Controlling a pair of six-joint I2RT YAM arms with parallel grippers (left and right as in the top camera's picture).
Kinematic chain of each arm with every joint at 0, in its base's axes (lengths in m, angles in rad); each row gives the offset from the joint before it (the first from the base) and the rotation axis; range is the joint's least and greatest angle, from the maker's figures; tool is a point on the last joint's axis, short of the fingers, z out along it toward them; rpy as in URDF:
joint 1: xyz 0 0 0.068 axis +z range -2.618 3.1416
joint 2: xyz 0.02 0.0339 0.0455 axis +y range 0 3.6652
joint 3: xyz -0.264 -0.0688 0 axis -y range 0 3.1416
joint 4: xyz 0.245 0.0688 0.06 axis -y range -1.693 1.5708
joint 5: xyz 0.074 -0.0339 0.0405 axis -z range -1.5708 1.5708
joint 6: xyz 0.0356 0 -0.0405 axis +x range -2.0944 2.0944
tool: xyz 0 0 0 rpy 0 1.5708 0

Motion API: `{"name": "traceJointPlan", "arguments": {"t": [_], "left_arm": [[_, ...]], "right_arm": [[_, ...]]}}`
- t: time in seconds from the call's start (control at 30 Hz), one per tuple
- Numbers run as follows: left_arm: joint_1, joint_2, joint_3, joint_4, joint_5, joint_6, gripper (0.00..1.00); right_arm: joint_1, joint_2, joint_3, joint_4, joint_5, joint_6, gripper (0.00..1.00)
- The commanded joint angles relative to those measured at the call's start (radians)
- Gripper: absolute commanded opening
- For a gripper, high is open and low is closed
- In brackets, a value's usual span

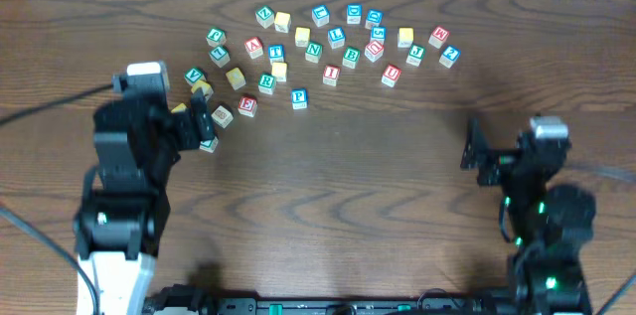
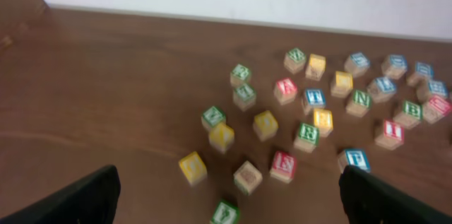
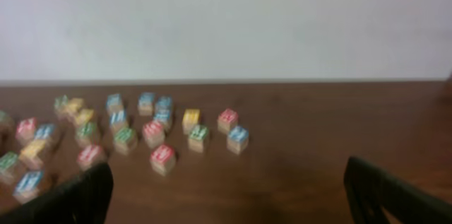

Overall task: Spell out NEURIPS
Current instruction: 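Raise both arms and move grippers over the block cluster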

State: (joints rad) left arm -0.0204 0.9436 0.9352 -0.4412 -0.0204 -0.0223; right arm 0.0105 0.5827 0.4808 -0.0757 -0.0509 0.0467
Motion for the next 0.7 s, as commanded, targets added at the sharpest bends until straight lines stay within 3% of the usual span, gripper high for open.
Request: {"name": "traceJointPlan", "arguments": {"t": [0.0, 0.5, 0.67], "left_arm": [[0.005, 0.089, 0.131, -0.073, 0.037, 0.000, 0.97], [0.005, 0.457, 0.578, -0.426, 0.041, -0.001, 0.98], [0.018, 0.591, 0.755, -0.532, 0.134, 0.000, 0.97]], "right_arm": [[0.003, 0.153, 0.164, -0.072, -0.071, -0.011, 0.99], [0.003, 0.800, 0.941, -0.611, -0.209, -0.021, 0.99], [0.004, 0.985, 1.178, -0.750, -0.275, -0.049, 0.99]]}}
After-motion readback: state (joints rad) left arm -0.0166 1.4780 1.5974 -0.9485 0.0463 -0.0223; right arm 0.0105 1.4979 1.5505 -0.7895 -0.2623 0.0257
